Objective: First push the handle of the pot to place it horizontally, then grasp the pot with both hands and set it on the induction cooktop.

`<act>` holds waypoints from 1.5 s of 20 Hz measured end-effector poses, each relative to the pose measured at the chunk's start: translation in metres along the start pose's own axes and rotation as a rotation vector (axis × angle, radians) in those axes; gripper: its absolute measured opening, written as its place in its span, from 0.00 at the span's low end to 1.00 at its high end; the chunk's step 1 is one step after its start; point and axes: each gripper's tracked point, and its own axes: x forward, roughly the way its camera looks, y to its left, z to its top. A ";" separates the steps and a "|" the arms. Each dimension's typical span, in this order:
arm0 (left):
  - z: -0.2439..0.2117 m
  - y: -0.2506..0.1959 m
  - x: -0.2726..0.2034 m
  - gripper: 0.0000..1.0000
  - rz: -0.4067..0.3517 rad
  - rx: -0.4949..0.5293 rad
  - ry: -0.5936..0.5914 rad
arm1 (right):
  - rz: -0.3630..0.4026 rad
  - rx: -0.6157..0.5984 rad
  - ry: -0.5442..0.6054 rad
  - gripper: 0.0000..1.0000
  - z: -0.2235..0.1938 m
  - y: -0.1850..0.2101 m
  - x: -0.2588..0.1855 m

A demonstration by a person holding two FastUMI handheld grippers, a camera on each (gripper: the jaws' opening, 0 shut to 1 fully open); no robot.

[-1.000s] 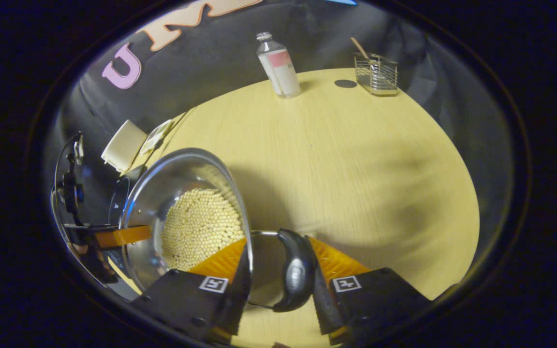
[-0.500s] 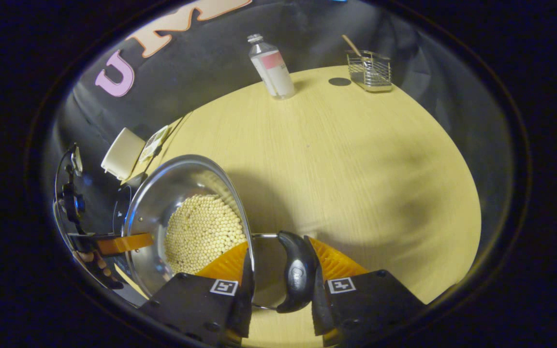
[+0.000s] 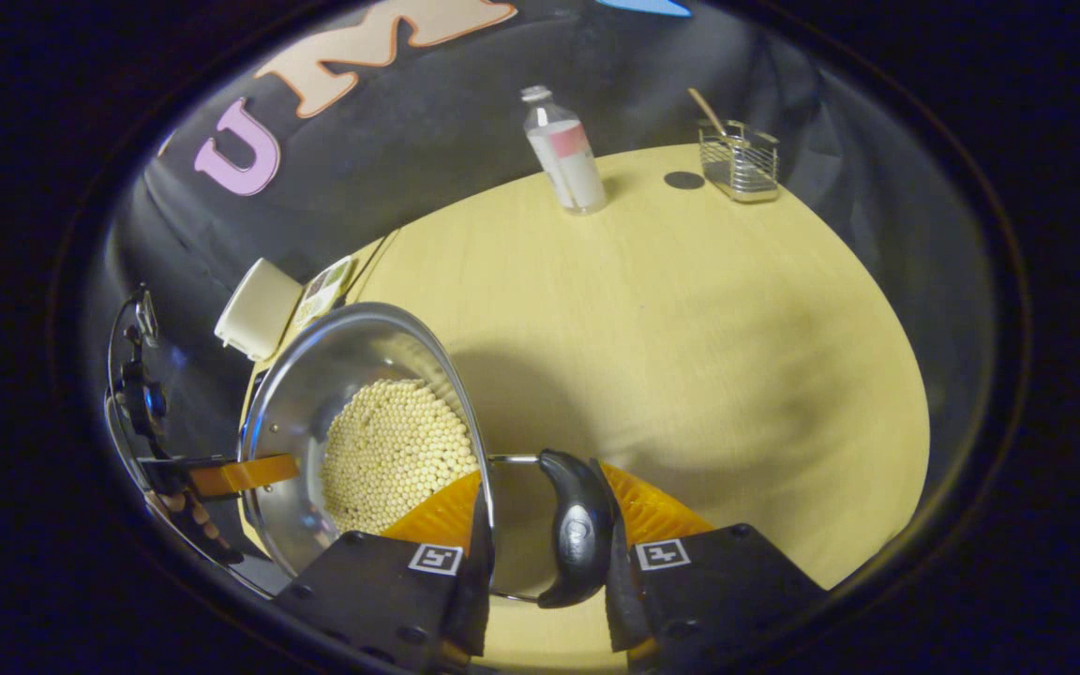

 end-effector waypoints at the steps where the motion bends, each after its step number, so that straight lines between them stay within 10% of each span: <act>1: 0.000 0.008 -0.004 0.59 0.003 -0.009 -0.001 | 0.003 -0.006 0.003 0.45 -0.001 0.009 0.000; 30: 0.043 0.265 -0.039 0.55 -0.014 -0.029 -0.084 | -0.015 -0.074 0.025 0.52 -0.037 0.276 0.061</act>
